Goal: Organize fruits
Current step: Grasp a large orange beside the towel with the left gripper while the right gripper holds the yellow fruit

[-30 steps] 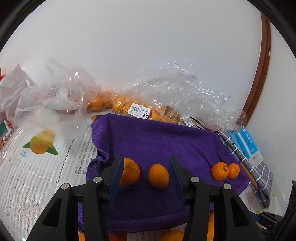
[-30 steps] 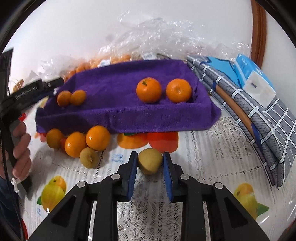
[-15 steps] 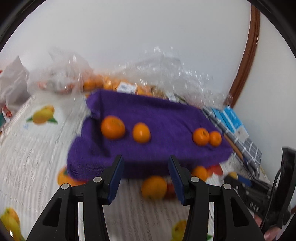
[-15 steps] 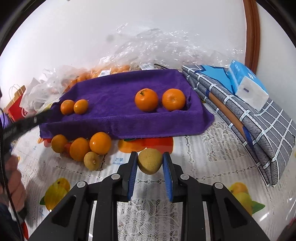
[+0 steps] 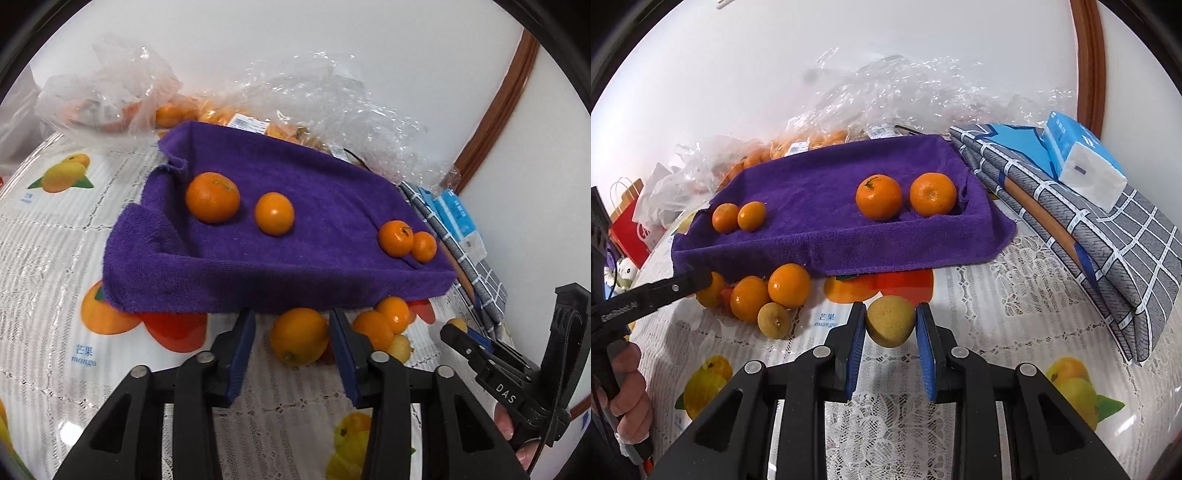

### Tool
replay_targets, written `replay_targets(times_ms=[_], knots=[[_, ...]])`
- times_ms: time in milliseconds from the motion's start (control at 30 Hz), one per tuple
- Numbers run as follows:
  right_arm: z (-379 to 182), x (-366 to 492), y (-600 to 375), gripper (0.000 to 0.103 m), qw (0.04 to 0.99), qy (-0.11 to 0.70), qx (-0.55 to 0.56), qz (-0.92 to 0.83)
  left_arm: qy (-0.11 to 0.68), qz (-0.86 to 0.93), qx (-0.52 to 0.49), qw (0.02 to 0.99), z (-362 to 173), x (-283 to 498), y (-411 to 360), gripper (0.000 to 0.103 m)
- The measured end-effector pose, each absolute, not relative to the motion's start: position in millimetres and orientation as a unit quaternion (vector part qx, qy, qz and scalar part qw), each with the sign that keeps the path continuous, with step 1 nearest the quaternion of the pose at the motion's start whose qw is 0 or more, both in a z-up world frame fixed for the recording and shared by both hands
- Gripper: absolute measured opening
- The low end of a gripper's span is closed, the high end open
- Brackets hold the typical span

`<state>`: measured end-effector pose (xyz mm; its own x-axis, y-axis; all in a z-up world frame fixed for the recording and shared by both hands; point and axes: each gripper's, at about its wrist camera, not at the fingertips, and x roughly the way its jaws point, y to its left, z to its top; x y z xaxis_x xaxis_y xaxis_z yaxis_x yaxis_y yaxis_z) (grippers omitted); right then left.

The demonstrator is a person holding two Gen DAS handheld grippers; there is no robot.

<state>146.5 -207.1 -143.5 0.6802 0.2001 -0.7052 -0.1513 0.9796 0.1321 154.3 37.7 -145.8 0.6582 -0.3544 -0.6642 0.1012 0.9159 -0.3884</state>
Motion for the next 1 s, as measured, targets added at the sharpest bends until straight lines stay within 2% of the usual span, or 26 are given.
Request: replay_targets(times_ms=[100, 433, 667, 1000], knots=[[-143, 146, -209, 0.027, 0.916, 0.386, 0.037, 0.101, 0.388, -0.132, -0.149, 0.9, -144, 152, 32, 0.03], [-143, 145, -212, 0.027, 0.917, 0.382, 0.049, 0.104, 0.375, -0.077, -0.142, 0.913, -140, 135, 47, 0.03], [-144, 146, -208, 0.027, 0.914, 0.389, 0.041, 0.104, 0.403, -0.089, -0.135, 0.901, -147, 138, 45, 0.036], [-145, 148, -207, 0.027, 0.912, 0.392, 0.043, 0.113, 0.391, -0.091, -0.129, 0.907, -144, 136, 42, 0.033]])
